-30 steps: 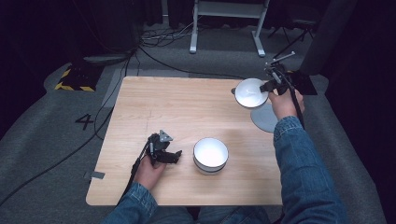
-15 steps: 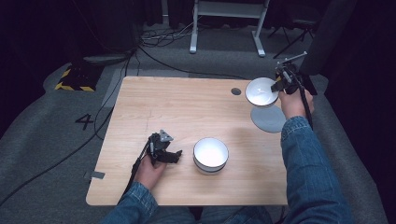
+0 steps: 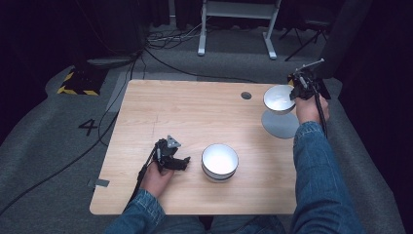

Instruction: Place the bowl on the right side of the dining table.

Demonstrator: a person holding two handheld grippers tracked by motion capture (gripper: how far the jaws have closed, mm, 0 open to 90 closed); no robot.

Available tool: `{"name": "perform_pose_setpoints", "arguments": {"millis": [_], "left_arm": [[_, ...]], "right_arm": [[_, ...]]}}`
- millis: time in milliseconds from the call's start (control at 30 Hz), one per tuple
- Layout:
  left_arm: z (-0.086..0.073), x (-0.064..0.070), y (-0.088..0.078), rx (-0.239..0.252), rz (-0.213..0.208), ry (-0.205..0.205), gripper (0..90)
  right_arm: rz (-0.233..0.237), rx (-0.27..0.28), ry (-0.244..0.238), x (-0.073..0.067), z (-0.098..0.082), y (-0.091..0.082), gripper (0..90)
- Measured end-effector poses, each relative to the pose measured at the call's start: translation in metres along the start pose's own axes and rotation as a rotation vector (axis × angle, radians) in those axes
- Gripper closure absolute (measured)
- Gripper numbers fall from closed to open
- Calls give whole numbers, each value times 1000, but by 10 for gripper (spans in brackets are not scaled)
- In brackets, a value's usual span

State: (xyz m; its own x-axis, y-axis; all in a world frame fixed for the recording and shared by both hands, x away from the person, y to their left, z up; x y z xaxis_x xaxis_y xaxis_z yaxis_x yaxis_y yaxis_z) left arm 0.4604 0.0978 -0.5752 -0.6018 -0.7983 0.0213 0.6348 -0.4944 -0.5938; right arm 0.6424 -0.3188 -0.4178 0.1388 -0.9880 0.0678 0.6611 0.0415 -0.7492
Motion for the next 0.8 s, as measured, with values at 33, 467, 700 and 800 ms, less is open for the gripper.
{"name": "perform_pose_setpoints", "arguments": {"millis": [33,467,700,800], "left_arm": [[0,0,0,0,0,0,148],[1,-2,0,3,5,16,148],[1,-2,0,3,7,18,148],[1,-2,0,4,7,18,148]], "right_arm": [[-4,0,6,2,0,2,830],[-27,-47,45,11,-12,21,830],[-41,-85,57,14,-26,34,830],[-41,-92,59,15,-28,37,830]]}}
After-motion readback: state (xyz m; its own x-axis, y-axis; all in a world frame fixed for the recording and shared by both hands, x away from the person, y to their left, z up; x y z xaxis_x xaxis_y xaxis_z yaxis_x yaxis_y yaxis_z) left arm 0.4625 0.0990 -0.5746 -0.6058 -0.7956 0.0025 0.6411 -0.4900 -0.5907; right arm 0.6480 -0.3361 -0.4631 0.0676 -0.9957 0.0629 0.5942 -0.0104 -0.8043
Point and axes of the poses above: each handheld gripper's, and its own axes: y roughly forward along the jaws, z roughly out of its top, x roughly to its right, the point moved 10 cm from there along y, roughly forward along the jaws, and after that the axes turned 11 degrees about x, right-handed, at the moved point
